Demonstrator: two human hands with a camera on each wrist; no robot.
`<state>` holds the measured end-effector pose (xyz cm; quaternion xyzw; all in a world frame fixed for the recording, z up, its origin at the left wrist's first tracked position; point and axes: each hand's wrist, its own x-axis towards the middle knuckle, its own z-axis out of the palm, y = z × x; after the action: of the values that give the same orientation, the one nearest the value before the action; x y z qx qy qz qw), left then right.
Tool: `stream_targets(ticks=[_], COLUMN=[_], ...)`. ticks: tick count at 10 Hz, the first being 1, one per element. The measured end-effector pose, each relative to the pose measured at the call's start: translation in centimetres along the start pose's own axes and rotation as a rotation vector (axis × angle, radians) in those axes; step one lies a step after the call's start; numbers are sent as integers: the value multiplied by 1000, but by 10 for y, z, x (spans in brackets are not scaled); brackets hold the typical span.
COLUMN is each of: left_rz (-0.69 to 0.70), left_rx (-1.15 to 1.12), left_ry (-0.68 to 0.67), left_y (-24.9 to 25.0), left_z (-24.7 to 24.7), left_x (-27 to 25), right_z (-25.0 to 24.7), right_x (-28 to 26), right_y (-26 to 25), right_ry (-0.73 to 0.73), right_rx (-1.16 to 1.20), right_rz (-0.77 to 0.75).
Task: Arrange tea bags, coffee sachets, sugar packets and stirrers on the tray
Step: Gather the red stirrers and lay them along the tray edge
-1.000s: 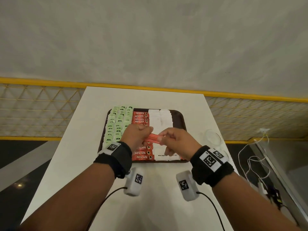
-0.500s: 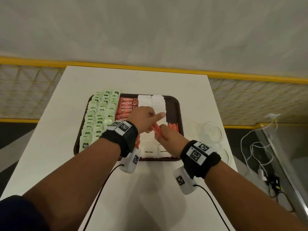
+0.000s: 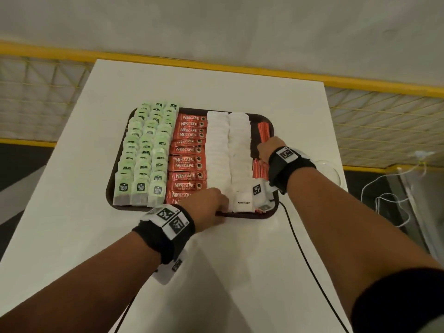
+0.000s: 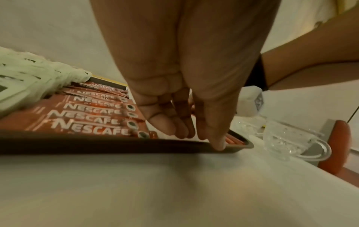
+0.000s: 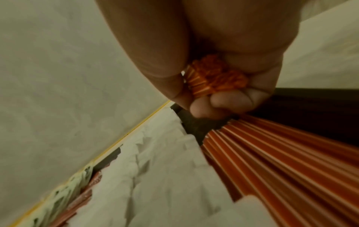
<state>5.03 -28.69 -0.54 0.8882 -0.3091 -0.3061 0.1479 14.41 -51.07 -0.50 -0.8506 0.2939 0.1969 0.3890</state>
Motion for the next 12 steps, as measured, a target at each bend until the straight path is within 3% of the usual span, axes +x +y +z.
stream_targets(ticks=[1,3,9,12], left_rz=[4,3,5,-4], left_rx=[0,-23,-94,-65], left_ry=[30,84,99,108], left_y=[-2,-4,-11,-10], left_z=[5,8,8,11], left_x=[-4,-2,0,0], right_z=[7,15,5,-5], right_x=[4,16,10,-8], right_y=[-15,-25,-20,-8], right_ry=[57,137,267,302], right_rx=[-238,-386,-392,-463], right_rz=[7,-7,-146,-134])
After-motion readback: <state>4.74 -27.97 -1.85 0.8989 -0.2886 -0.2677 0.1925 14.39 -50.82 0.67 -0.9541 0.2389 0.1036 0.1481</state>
